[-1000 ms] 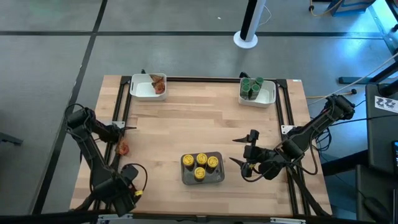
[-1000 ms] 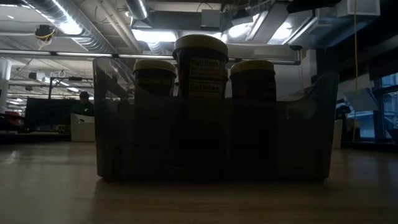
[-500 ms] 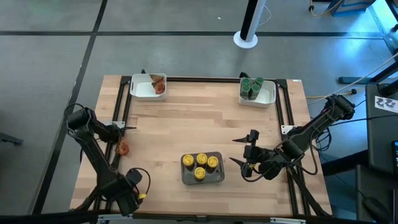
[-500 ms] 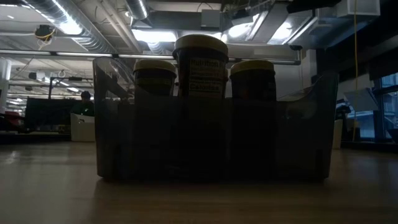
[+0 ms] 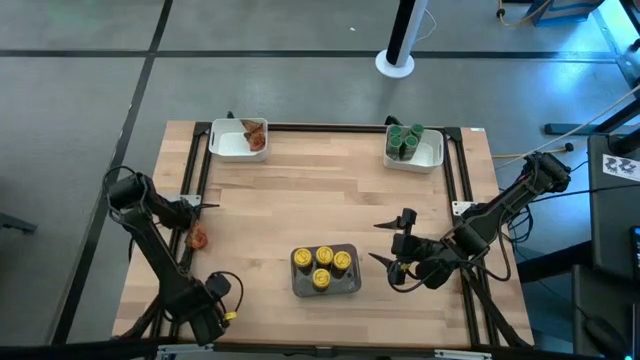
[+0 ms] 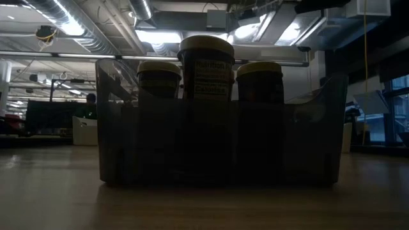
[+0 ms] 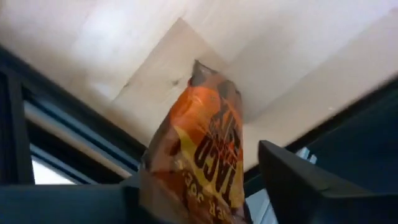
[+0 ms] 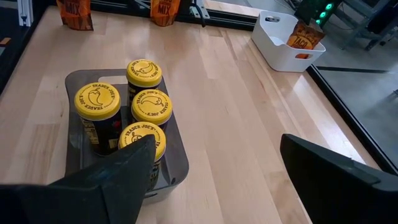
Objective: Sort spices by type
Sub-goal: Put the bottom orange seasoning bag into the left white bin
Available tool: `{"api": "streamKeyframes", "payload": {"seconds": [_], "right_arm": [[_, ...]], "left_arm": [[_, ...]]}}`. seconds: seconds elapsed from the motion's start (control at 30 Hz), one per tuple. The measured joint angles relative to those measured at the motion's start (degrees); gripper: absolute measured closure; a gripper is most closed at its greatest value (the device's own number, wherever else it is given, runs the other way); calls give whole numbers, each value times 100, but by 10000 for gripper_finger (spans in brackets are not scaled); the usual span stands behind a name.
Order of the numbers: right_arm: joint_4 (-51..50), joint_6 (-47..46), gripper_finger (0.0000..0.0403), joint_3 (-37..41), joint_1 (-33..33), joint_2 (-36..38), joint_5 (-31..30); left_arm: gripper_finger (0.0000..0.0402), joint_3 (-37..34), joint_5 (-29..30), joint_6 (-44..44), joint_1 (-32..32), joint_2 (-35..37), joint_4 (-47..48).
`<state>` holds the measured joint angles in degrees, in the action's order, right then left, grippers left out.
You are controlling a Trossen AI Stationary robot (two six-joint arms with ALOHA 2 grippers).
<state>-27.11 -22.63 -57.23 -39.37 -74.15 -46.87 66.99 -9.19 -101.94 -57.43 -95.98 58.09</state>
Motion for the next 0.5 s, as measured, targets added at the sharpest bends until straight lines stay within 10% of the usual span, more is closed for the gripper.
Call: {"api": "streamKeyframes", "payload": {"seconds": [0.33, 0.5], "right_arm": [[0, 11, 59, 0, 2, 0, -2], [0, 20, 59, 0, 2, 0, -9]], "left_arm": [[388, -1, -25, 1242, 88, 0, -147], [396, 23, 69, 1451, 131, 0, -4]]}}
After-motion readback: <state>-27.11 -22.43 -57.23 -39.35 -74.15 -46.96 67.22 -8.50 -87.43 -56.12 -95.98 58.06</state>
